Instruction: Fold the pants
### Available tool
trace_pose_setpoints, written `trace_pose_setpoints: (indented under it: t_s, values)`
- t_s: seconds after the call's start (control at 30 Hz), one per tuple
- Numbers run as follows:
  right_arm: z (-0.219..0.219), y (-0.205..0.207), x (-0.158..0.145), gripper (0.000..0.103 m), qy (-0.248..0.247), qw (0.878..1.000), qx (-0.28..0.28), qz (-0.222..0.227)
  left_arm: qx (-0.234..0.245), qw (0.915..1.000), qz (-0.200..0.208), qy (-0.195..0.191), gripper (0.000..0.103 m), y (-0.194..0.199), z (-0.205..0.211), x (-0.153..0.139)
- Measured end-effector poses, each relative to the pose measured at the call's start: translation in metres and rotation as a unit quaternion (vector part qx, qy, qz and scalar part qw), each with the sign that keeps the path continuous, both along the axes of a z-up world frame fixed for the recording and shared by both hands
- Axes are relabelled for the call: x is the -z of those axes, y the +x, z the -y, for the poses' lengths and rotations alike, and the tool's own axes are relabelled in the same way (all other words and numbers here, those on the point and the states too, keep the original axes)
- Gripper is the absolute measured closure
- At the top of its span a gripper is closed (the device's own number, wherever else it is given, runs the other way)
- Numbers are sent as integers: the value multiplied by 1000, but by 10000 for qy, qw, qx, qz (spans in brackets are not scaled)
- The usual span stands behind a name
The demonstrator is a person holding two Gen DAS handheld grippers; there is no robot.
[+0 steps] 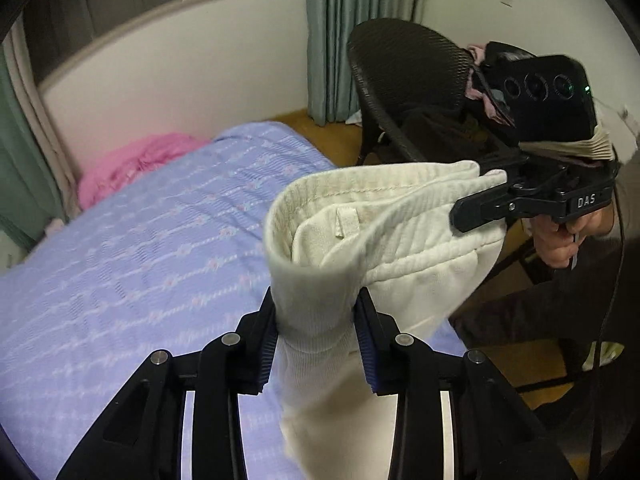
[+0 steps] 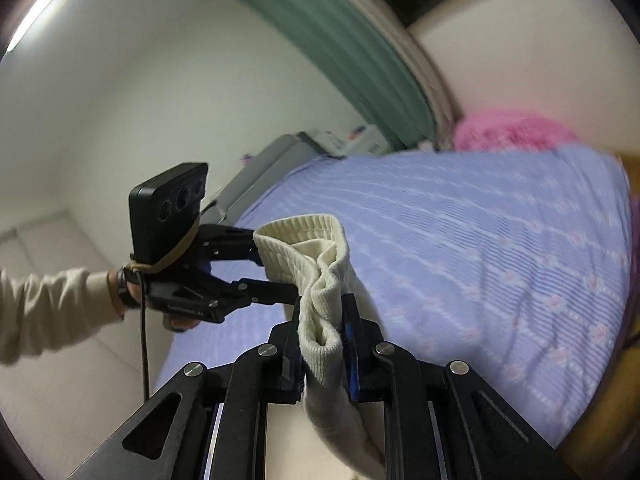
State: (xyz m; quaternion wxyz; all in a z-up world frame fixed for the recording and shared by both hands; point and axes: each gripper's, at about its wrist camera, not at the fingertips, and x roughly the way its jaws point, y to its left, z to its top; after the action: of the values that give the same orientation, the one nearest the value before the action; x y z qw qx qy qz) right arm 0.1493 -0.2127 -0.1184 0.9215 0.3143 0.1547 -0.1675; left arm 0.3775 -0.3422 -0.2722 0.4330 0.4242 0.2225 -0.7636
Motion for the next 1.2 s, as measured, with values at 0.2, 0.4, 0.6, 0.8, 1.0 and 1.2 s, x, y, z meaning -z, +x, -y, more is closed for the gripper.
trace_pose_setpoints:
  t_s: [0.2,0.4,0.6,0.8,1.0,1.2]
  values:
    - [-147,20,-18,86,-902,9948,-249,-410,32,9966,587,-581,67,1,-140,10]
    - [-274,62,32,86,-2168,9671,-398,-1267,30,9765,1579,-1468,67,1,-245,81]
    - [-358,95,119,86,-3397,9164,-469,-2066,94,9454,2522,-2060,67,0,-311,181]
    - [-400,110,180,86,-3698,8927,-683,-2483,475,9350,2810,-2111,67,5,-340,225]
    - [-427,118,215,77,-4268,8477,-922,-3012,730,9240,3086,-2137,65,5,-351,235]
    - [-457,100,204,49,-4486,8299,-1352,-3027,361,9380,2979,-1734,65,13,-360,212]
